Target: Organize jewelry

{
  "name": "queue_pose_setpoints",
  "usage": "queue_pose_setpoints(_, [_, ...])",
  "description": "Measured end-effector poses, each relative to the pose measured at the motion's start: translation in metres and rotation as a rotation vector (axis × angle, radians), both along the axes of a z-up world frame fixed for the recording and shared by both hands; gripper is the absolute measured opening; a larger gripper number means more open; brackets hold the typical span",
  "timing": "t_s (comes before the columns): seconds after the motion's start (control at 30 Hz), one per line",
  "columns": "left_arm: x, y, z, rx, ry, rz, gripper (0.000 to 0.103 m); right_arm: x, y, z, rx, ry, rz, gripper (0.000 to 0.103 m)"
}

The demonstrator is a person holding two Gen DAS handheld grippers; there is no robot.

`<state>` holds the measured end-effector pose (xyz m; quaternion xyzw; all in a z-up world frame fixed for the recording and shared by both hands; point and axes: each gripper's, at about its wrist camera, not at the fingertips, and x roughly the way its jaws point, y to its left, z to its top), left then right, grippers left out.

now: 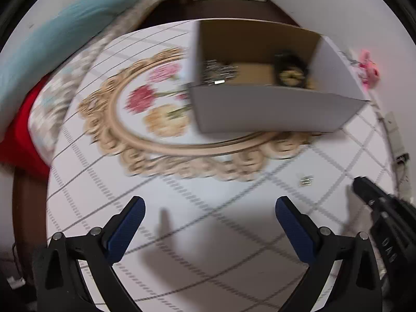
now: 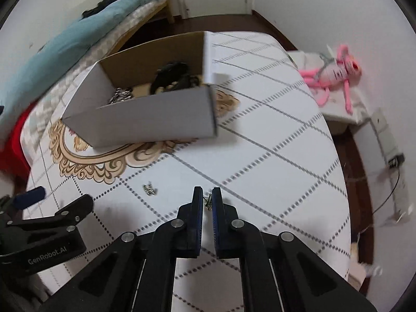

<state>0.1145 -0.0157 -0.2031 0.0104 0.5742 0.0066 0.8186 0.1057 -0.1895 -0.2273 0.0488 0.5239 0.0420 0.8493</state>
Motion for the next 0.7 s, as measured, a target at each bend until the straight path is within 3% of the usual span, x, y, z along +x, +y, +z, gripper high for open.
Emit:
queue_pose_setpoints(0.13, [0.006,-0.031,0.001,-0.034,-0.013,-0.065,0.099,-0.005,-0.025,-0.001,0.036,0.011,-0.061,0.007])
queue_pose_setpoints(0.3, [0.013,-0.054,-0.008,-0.041,-0.010,-0.113,0.074,-0.007,-0.048,0.001,0.041,0.011,-0.107,0.007])
queue_pose_setpoints(0.37, [0.013,-0.062,-0.011,-0.029,-0.008,-0.130,0.059,-0.007,-0.054,0.001,0.046,0.012,-0.123,0.007])
queue_pose_setpoints(0.4, [0.014,-0.065,-0.014,-0.025,-0.003,-0.138,0.043,-0.007,-0.058,0.001,0.044,0.010,-0.129,0.007])
queue_pose_setpoints(0.43, [0.013,-0.067,-0.014,-0.030,-0.010,-0.144,0.037,-0.007,-0.061,0.002,0.044,0.009,-0.136,0.007])
queue_pose_setpoints(0.57, [0.013,-0.069,-0.011,-0.038,-0.025,-0.156,0.016,-0.006,-0.069,0.002,0.049,0.008,-0.156,0.007])
queue_pose_setpoints(0.7, [0.015,-0.073,-0.012,-0.036,-0.035,-0.160,0.006,-0.006,-0.068,0.003,0.052,0.005,-0.159,0.007])
